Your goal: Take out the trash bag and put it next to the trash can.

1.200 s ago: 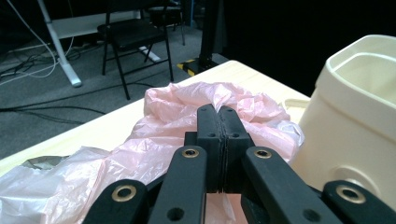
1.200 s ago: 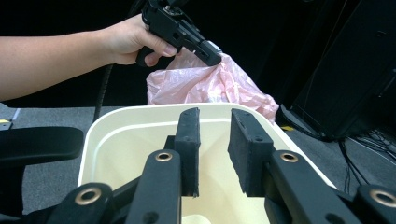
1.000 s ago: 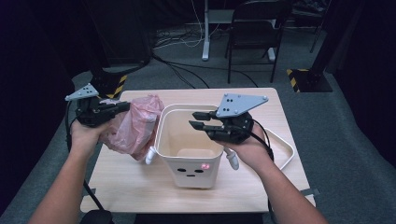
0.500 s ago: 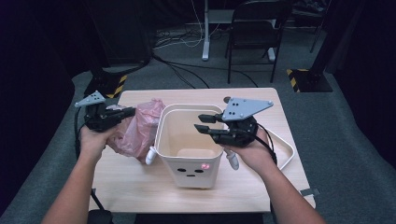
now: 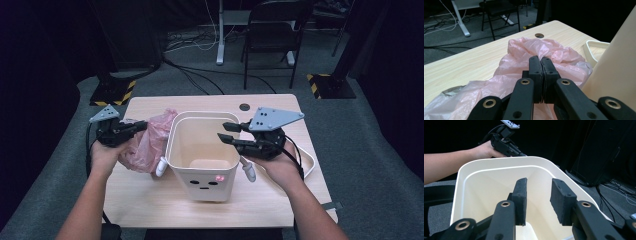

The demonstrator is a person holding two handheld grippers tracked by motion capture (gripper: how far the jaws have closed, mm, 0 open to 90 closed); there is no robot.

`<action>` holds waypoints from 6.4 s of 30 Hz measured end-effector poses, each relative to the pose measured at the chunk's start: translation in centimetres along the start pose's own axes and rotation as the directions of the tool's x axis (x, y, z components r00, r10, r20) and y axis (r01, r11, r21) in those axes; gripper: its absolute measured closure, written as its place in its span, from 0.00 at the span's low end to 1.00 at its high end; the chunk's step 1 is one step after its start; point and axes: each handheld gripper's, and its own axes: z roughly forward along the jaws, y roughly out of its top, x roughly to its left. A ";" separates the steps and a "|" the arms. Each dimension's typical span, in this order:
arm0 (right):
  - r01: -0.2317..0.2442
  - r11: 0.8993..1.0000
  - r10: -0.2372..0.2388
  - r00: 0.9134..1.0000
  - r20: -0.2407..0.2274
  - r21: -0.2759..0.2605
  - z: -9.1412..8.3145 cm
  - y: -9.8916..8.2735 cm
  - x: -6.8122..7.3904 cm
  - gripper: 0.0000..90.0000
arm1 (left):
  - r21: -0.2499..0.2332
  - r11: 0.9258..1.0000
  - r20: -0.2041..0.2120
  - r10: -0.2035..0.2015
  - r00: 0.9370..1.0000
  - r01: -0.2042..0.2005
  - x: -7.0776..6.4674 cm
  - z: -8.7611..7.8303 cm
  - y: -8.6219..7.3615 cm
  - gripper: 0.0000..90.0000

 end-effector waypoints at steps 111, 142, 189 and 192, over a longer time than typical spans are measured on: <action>-0.235 0.967 0.197 0.935 0.294 0.101 -4.2 -18.5 -3.4 0.69 | -0.095 0.983 0.078 0.165 0.983 -0.157 -7.9 -4.8 0.7 0.53; -0.296 0.943 0.237 0.919 0.315 0.153 -3.4 -23.4 -3.9 0.70 | -0.110 0.981 0.066 0.167 0.984 -0.159 -8.0 -5.1 0.6 0.52; -0.318 0.885 0.230 0.934 0.274 0.340 -1.3 -26.8 -4.4 0.91 | -0.123 0.980 0.087 0.171 0.982 -0.159 -8.0 -5.8 0.3 0.52; -0.322 0.891 0.232 0.929 0.290 0.321 -1.4 -26.7 -4.4 0.87 | -0.126 0.980 0.087 0.167 0.982 -0.155 -7.9 -5.8 0.2 0.52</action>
